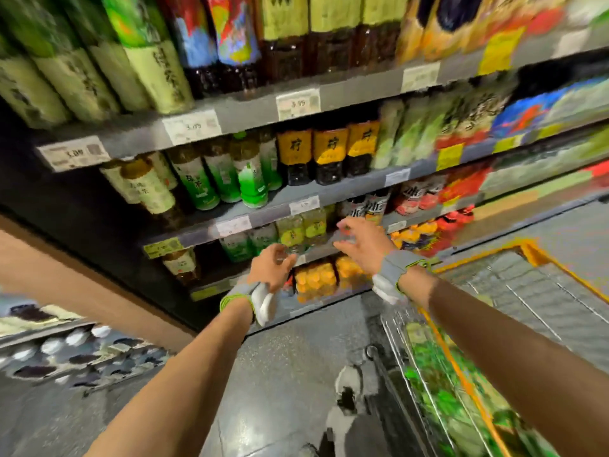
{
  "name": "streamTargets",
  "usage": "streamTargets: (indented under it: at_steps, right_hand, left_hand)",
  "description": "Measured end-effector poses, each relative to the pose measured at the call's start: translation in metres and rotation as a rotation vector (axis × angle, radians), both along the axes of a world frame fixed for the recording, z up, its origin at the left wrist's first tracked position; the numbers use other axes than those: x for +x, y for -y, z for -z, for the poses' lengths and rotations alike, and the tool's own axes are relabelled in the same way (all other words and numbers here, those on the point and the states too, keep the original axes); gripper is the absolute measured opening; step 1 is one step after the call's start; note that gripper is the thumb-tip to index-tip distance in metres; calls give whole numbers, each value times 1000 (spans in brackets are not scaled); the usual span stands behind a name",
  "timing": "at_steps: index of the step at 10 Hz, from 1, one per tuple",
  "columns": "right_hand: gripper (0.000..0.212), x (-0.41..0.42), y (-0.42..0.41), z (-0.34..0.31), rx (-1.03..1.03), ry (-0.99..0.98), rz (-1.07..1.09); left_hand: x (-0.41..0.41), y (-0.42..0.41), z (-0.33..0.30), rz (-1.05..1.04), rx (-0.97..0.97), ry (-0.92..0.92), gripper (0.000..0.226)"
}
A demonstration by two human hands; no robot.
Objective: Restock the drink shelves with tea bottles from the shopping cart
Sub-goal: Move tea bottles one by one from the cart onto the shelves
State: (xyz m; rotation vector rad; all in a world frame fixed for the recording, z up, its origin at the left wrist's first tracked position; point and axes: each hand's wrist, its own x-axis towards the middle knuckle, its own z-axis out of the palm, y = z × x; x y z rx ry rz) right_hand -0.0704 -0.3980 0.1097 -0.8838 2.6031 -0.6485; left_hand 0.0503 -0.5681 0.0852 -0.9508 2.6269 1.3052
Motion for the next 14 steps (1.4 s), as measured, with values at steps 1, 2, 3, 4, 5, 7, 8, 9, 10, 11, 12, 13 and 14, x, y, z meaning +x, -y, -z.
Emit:
streamTargets:
  at_steps: [1, 2, 3, 4, 5, 7, 8, 9, 10, 11, 12, 13, 14]
  right_hand:
    - [43, 0, -54, -14, 4, 25, 64]
    - [46, -1, -115, -26, -3, 38, 164]
    - [50, -3, -193, -28, 7, 70, 310]
    - [44, -1, -263, -23, 52, 68, 445]
    - [48, 7, -318, -15, 24, 80, 534]
    - [44, 35, -445, 40, 88, 241, 726]
    - [44, 48, -475, 68, 115, 308, 753]
    - [43, 62, -498, 100, 124, 352, 810]
    - [48, 81, -525, 149, 124, 434, 864]
    - [52, 108, -542, 187, 210, 712, 910]
    - [54, 127, -554, 222, 254, 827, 913]
    - [60, 145, -551, 245, 310, 929, 828]
    - [75, 166, -544, 274, 351, 1036, 775]
  left_hand:
    - [-13, -40, -16, 30, 22, -15, 42]
    - [-30, -85, -23, 95, 48, -10, 41]
    - [-51, -143, -20, 203, 86, 3, 40]
    - [-69, -198, -12, 317, 110, 21, 37]
    - [-79, -247, -1, 358, 104, 26, 35]
    - [-86, -382, 40, 477, 153, 153, 41]
    - [-85, -415, 57, 523, 150, 272, 35]
    - [-89, -439, 99, 554, 373, 425, 43]
    - [-83, -464, 162, 628, 299, 556, 54]
    - [-67, -478, 187, 651, 141, 625, 37]
    - [-54, -489, 220, 682, 106, 700, 50]
    - [-46, -494, 238, 730, 92, 751, 53]
    - [-32, -497, 267, 673, -10, 791, 34]
